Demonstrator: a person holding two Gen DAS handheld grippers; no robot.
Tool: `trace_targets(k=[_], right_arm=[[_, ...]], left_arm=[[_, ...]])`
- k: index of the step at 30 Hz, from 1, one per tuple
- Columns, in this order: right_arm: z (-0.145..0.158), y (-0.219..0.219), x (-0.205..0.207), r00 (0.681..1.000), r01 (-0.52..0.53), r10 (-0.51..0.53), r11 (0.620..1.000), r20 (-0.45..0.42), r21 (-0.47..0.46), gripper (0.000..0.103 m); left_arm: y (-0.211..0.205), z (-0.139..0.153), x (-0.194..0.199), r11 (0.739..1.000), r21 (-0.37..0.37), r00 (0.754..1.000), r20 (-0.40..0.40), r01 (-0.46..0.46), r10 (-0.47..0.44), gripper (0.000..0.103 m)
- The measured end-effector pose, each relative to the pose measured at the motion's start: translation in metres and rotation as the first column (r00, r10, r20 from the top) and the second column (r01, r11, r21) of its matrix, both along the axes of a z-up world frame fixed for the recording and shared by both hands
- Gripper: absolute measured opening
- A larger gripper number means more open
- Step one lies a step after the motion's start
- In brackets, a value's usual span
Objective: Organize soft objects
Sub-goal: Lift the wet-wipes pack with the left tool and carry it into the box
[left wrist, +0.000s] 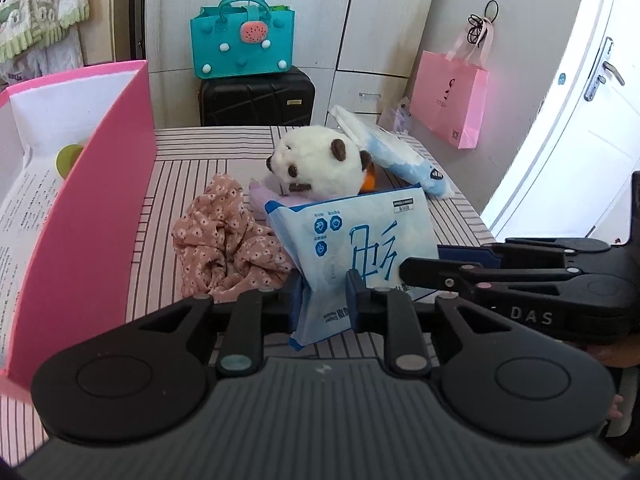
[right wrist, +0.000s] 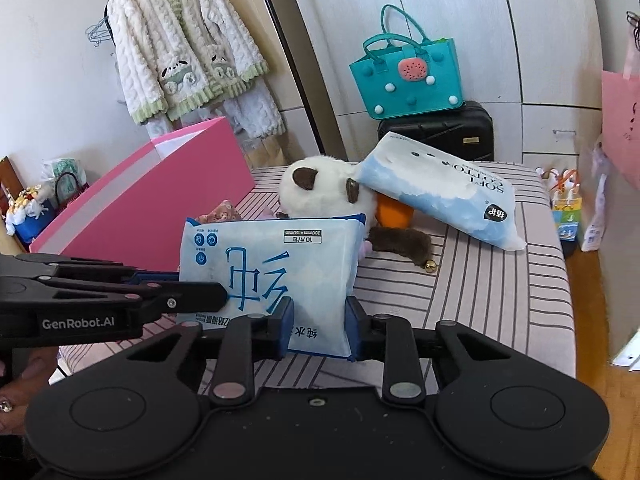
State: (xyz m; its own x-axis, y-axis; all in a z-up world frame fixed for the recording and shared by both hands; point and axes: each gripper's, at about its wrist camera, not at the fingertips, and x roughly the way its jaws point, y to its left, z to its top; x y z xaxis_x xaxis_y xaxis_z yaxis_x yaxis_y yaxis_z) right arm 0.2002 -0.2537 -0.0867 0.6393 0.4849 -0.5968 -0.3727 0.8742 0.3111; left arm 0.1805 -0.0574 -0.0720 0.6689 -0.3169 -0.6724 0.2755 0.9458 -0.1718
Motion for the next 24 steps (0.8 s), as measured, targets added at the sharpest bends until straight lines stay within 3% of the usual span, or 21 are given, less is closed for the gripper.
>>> trace_targets(k=[10,24], right_arm=[[0.007,0.003,-0.029,1.0,0.002,-0.002,1.0,-0.016,-0.014,0.032],[0.014,0.015,-0.063,0.991,-0.05,0.042,0.997,-0.124,-0.064,0.037]], left_arm=[[0.004,0.002,-0.026,1.0,-0.006,1.0,0.003,0.029,-0.029,0.023],[0.018,0.001,-0.052,0.992,-0.006,0.983,-0.135,0.122,-0.122,0.022]])
